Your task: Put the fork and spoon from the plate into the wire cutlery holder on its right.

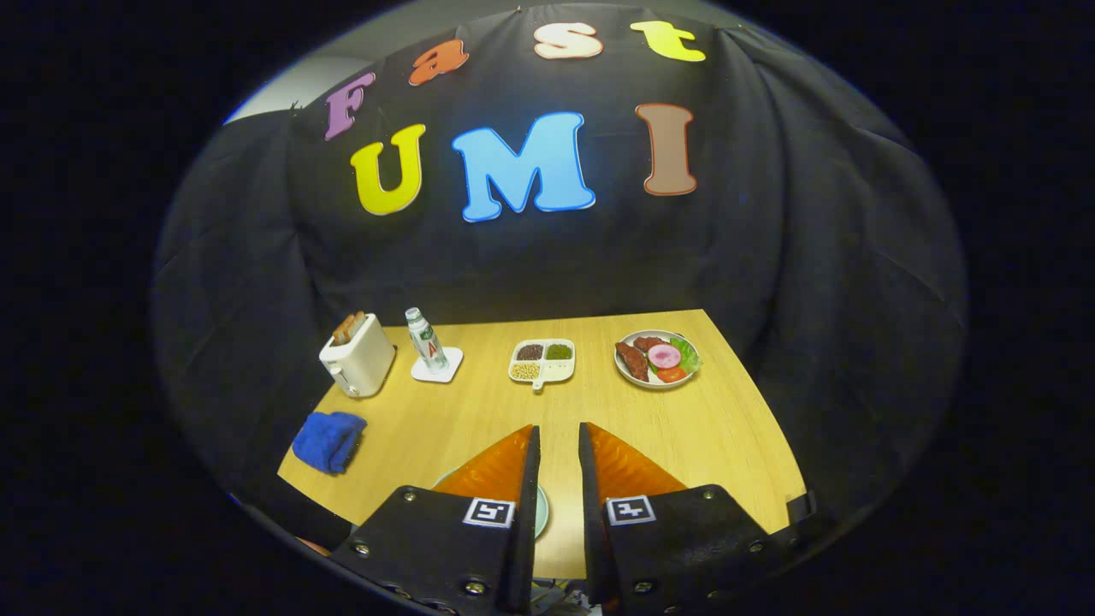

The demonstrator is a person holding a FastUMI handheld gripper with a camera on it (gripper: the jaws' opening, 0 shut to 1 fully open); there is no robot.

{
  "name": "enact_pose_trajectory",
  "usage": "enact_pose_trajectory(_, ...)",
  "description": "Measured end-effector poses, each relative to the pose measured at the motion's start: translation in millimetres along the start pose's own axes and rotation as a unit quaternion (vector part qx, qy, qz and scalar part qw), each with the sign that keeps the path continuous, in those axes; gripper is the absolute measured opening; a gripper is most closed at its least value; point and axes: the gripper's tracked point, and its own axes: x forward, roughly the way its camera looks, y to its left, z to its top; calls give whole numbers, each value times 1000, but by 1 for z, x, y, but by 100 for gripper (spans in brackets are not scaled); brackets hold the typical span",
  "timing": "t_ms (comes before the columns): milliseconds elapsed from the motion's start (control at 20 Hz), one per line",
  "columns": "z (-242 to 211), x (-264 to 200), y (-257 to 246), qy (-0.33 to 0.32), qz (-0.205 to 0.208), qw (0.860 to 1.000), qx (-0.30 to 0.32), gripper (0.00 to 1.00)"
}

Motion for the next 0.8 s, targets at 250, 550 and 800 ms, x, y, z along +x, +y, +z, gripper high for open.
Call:
enact_pose_trajectory(250, -15, -13, 18, -11, 12, 1000, -18, 25)
enact_pose_trajectory(550, 16, -29, 38, -123, 13, 991, -44, 25)
enact_pose_trajectory(800, 36, -50, 74, -210, 15, 973, -89, 62)
